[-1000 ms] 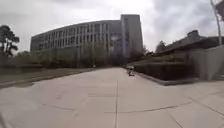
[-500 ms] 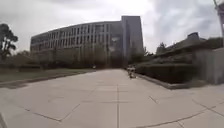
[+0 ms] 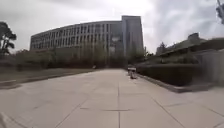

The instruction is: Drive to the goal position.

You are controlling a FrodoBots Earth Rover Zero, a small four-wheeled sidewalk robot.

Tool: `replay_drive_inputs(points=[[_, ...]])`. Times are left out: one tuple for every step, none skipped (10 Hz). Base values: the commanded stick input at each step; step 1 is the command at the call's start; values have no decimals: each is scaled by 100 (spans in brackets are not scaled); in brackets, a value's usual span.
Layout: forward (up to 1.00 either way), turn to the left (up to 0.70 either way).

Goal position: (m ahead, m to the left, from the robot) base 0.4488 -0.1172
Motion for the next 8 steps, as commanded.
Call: replay_drive_inputs(points=[[70, 0], [70, 0], [70, 0], [70, 0], [70, 0], [70, 0], [70, 0], [70, 0]])
